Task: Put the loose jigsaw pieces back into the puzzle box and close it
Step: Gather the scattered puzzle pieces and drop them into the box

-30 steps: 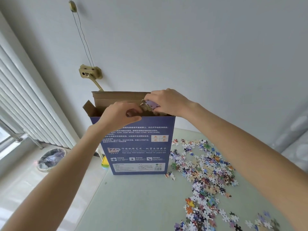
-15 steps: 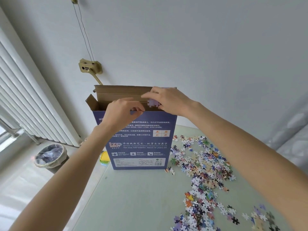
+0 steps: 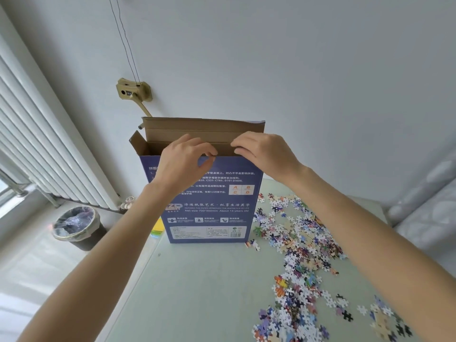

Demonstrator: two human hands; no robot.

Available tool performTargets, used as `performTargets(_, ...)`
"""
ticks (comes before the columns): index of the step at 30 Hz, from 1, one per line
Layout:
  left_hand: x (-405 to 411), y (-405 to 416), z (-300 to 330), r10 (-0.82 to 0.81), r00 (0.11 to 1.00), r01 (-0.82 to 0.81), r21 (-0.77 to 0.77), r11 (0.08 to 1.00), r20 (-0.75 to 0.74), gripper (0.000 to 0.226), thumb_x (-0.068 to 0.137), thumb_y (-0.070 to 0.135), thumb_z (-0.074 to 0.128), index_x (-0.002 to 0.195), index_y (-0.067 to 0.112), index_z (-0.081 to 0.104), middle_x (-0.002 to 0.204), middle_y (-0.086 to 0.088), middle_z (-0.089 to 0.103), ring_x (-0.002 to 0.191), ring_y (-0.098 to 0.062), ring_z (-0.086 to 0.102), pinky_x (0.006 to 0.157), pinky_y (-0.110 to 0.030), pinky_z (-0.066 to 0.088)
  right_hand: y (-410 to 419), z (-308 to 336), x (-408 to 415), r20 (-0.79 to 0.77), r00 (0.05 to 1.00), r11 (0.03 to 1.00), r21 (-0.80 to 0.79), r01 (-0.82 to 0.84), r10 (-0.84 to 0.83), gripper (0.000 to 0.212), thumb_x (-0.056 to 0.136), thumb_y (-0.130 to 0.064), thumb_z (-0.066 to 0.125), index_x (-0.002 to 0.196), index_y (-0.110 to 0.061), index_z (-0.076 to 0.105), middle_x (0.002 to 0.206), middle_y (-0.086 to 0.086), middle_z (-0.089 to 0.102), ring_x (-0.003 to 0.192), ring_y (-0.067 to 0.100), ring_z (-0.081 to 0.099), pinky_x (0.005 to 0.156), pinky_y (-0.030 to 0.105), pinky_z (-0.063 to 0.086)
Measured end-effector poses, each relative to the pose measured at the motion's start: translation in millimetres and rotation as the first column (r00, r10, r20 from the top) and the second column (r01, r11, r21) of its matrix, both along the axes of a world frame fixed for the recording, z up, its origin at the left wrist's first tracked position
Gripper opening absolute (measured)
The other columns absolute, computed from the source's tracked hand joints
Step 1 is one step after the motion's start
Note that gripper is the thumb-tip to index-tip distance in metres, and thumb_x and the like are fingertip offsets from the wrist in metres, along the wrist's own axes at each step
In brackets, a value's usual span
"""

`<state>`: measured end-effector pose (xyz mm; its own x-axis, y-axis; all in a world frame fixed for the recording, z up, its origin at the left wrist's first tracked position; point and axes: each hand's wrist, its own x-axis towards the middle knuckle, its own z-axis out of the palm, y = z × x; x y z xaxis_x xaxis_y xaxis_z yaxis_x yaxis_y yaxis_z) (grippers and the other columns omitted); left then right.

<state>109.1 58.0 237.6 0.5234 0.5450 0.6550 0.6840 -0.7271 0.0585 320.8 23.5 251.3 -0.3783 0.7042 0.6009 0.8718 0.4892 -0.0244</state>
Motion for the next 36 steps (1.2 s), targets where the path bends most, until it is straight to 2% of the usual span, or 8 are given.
performTargets(5,13,-39,-22,-0.085,0.960,0.027,0.213,0.977,0.267,0.015,0.088,0.014,0.057,0.091,0.015,0.072,0.079,0.004,0.069,0.073,-0.017,0.057,0.063,-0.026,0.045,-60,-36,15,-0.232,0.970,0.963,0.239,0.123,-0.066,0.016,0.092,-0.014,0.057,0.101,-0.009,0.069,0.089,0.001,0.072,0.076,0.015,0.067,0.064,0.025,0.053)
performTargets(11,44,-90,-138,-0.211,0.958,0.238,-0.130,0.963,0.194,0.016,0.085,0.012,0.058,0.097,0.014,0.067,0.086,0.003,0.068,0.077,-0.016,0.059,0.060,-0.026,0.050,-140,-151,54,-0.293,0.897,0.933,-0.245,0.264,-0.331,0.016,0.087,-0.006,0.058,0.099,-0.010,0.069,0.088,0.000,0.072,0.060,-0.001,0.055,0.057,0.004,0.041)
performTargets(14,68,-101,-191,-0.171,0.984,0.123,-0.534,0.836,-0.042,0.032,0.090,0.026,0.053,0.121,0.021,0.056,0.116,0.000,0.061,0.104,-0.022,0.057,0.077,-0.039,0.055,-166,-207,75,-0.184,0.846,0.769,-0.544,0.336,-0.501,0.026,0.088,-0.006,0.058,0.112,-0.013,0.064,0.111,0.002,0.066,0.086,0.008,0.062,0.082,0.027,0.053)
performTargets(16,88,-105,-224,-0.184,0.944,-0.086,-0.745,0.662,-0.272,0.054,0.093,0.039,0.049,0.141,0.023,0.031,0.144,-0.004,0.037,0.129,-0.024,0.039,0.095,-0.042,0.048,-183,-239,89,-0.092,0.815,0.634,-0.680,0.369,-0.573,0.034,0.090,-0.012,0.055,0.124,-0.015,0.057,0.128,0.004,0.055,0.117,0.018,0.052,0.104,0.034,0.037)
performTargets(19,117,-107,-266,-0.230,0.874,-0.245,-0.798,0.551,-0.427,0.072,0.093,0.049,0.043,0.148,0.018,0.008,0.156,-0.007,0.010,0.141,-0.028,0.017,0.103,-0.043,0.039,-201,-275,106,0.041,0.768,0.479,-0.760,0.439,-0.639,0.046,0.089,-0.020,0.057,0.134,-0.020,0.047,0.143,0.008,0.040,0.135,0.025,0.030,0.113,0.041,0.022)
performTargets(26,146,-111,-312,-0.135,0.835,-0.363,-0.719,0.593,-0.533,0.076,0.096,0.052,0.026,0.148,0.007,-0.009,0.156,-0.012,-0.011,0.144,-0.027,-0.011,0.116,-0.038,-0.004,-223,-313,120,0.192,0.578,0.143,-0.864,0.483,-0.793,0.065,0.093,-0.049,0.043,0.148,-0.029,0.013,0.157,0.009,-0.001,0.141,0.044,0.000,0.111,0.058,0.006)
performTargets(32,139,-131,-318,-0.214,0.822,-0.255,-0.677,0.691,-0.528,0.071,0.097,0.049,0.026,0.149,0.007,0.001,0.157,-0.010,-0.002,0.145,-0.024,-0.004,0.119,-0.035,0.000,-239,-320,92,0.054,0.762,0.296,-0.902,0.314,-0.645,0.066,0.094,-0.051,0.039,0.149,-0.027,0.012,0.156,0.008,-0.010,0.143,0.030,-0.014,0.112,0.042,-0.010)
performTargets(36,130,-143,-303,-0.327,0.857,-0.090,-0.740,0.666,-0.398,0.062,0.094,0.051,0.037,0.144,0.015,0.028,0.154,-0.005,0.022,0.141,-0.021,0.021,0.115,-0.035,0.017,-253,-310,89,-0.072,0.817,0.351,-0.922,0.165,-0.572,0.062,0.091,-0.044,0.051,0.145,-0.025,0.028,0.157,0.000,0.007,0.144,0.019,0.000,0.117,0.041,0.003)
